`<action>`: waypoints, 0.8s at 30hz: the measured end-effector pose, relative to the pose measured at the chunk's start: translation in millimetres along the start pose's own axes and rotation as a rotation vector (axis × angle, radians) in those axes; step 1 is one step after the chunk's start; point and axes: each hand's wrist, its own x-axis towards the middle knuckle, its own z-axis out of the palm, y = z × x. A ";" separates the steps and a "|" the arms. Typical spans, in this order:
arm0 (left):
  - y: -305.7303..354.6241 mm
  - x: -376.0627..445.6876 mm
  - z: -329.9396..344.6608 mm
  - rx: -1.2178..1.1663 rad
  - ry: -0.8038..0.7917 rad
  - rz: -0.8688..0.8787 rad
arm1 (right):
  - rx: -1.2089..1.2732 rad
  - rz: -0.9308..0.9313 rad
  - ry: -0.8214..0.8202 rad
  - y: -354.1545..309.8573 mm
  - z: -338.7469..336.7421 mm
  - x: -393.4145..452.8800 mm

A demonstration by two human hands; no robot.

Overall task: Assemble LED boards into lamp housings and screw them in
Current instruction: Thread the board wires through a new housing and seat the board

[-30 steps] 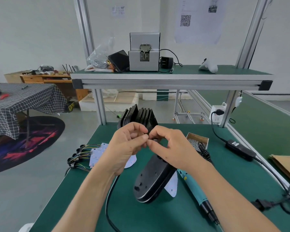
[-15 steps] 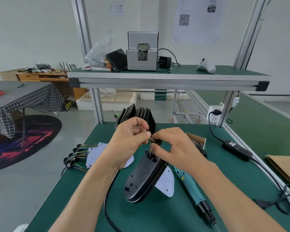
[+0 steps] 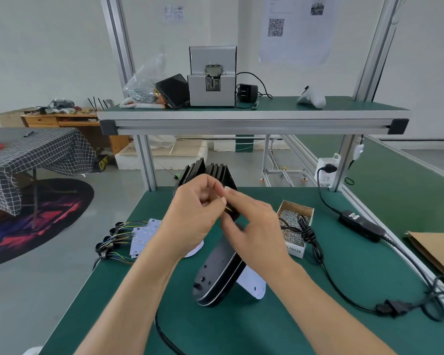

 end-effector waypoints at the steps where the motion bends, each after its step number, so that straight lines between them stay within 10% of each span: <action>1: 0.2 0.2 -0.3 0.019 0.009 0.006 | 0.041 0.019 -0.008 -3.7 2.6 1.1; 11: -1.8 -2.1 1.7 0.033 0.054 -0.006 | 0.014 0.369 -0.204 -13.1 9.9 -9.8; 24: -0.2 -5.7 -2.2 0.113 0.051 0.027 | -0.059 0.382 -0.112 -12.7 27.5 -21.8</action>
